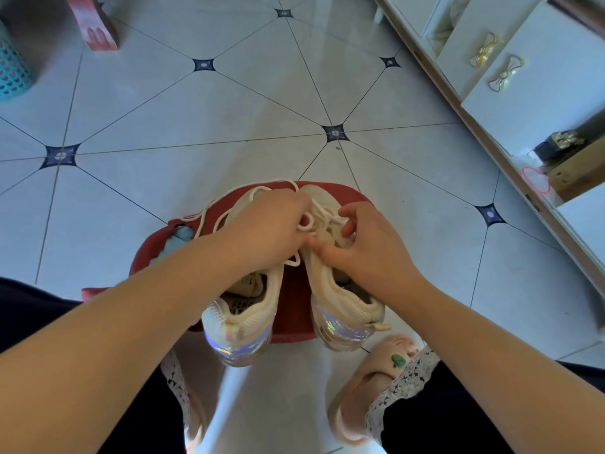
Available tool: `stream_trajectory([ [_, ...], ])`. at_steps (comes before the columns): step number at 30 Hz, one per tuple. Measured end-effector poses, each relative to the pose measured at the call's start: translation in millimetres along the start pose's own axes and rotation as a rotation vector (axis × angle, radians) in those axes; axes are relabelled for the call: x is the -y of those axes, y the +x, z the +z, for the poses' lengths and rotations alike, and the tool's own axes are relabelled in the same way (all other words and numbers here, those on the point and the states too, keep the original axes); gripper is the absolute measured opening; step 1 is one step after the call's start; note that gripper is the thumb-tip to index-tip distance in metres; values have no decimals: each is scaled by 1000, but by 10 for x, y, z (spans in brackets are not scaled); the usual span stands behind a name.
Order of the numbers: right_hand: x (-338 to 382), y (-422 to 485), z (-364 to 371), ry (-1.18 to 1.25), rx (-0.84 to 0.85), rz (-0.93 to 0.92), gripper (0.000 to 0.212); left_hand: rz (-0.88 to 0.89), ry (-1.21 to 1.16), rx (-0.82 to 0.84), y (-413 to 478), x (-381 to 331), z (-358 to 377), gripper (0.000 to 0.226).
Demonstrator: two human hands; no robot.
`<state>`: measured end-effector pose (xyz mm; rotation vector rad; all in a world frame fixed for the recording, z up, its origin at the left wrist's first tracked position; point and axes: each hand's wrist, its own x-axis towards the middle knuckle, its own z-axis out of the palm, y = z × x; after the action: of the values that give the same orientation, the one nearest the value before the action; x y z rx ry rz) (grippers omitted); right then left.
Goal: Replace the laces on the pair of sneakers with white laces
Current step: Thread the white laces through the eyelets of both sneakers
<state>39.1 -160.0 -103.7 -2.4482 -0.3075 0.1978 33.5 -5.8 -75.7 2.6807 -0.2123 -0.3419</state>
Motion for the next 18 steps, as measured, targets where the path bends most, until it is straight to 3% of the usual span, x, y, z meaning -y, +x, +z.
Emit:
stream_trajectory([
  [3,0,7,-8,-12,11,15,56,35,59,12,-18,21,-88,13],
  [6,-7,17,-28,2,9,32,54,-42,-300,-42,-81,109,-265,8],
  [8,-12,15,-31,12,13,36,54,-4,-450,99,-135,191,-344,5],
  [11,-8,9,-8,0,23,27,53,78,-365,403,-182,256,-385,9],
  [14,1,17,-7,-28,16,17,53,82,-365,513,-214,298,-485,7],
  [18,-3,29,-19,-40,24,22,53,79,-443,512,-227,318,-633,32],
])
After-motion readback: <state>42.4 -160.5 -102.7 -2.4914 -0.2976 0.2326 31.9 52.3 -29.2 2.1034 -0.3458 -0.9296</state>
